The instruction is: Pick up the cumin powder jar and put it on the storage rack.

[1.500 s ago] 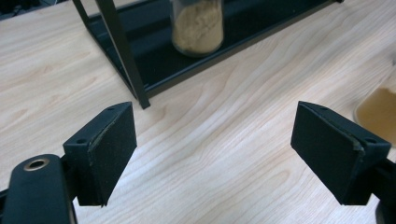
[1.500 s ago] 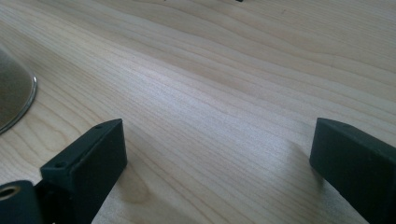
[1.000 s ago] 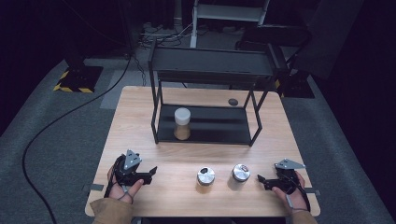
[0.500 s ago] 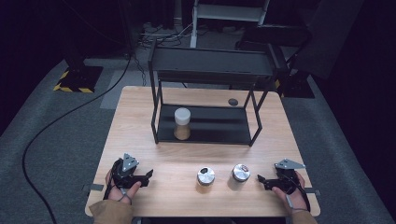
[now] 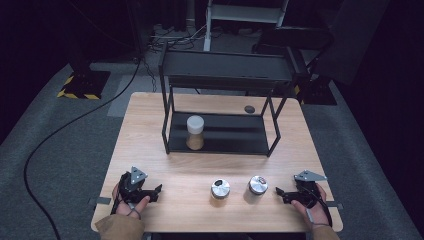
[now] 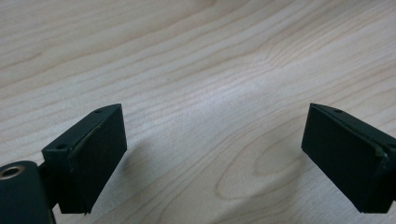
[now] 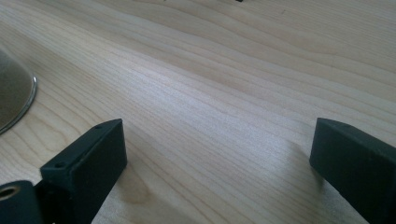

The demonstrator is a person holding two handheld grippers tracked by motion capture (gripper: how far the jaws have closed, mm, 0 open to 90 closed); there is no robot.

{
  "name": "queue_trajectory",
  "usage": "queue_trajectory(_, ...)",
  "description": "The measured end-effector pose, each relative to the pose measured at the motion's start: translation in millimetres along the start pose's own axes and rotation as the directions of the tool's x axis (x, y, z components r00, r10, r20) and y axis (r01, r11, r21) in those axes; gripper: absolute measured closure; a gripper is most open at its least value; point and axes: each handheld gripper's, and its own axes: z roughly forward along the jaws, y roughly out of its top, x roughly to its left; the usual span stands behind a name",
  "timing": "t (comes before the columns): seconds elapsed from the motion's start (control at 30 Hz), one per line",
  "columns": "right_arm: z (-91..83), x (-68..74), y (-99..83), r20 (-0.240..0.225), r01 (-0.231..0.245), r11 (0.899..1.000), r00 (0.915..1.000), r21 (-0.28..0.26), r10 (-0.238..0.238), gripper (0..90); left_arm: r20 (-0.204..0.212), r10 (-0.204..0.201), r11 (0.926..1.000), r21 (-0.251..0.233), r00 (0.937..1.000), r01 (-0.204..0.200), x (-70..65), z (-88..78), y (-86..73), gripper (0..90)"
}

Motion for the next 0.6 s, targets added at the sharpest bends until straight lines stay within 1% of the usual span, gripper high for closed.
queue_trajectory(0.03, 0.0, 0.0, 0.1, 0.0, 0.0, 1.0, 1.0, 0.0, 0.0, 3.9, 0.006, -0.008, 1.0, 0.003, 1.0, 0.008, 1.1, 0.2, 0.3, 6.1)
queue_trajectory(0.2, 0.0, 0.2, 0.2, 0.001, -0.001, 1.0, 1.0, 0.001, 0.001, 3.9, 0.008, -0.007, 0.9999, 0.008, 1.0, 0.006, 1.1, 1.1, 1.5, 3.6)
queue_trajectory(0.6, 1.4, -0.1, 2.1, 0.001, -0.001, 1.0, 1.0, 0.004, 0.001, 3.3, 0.006, -0.009, 0.9999, 0.008, 0.9999, 0.009, 0.5, 1.1, 1.4, 3.3)
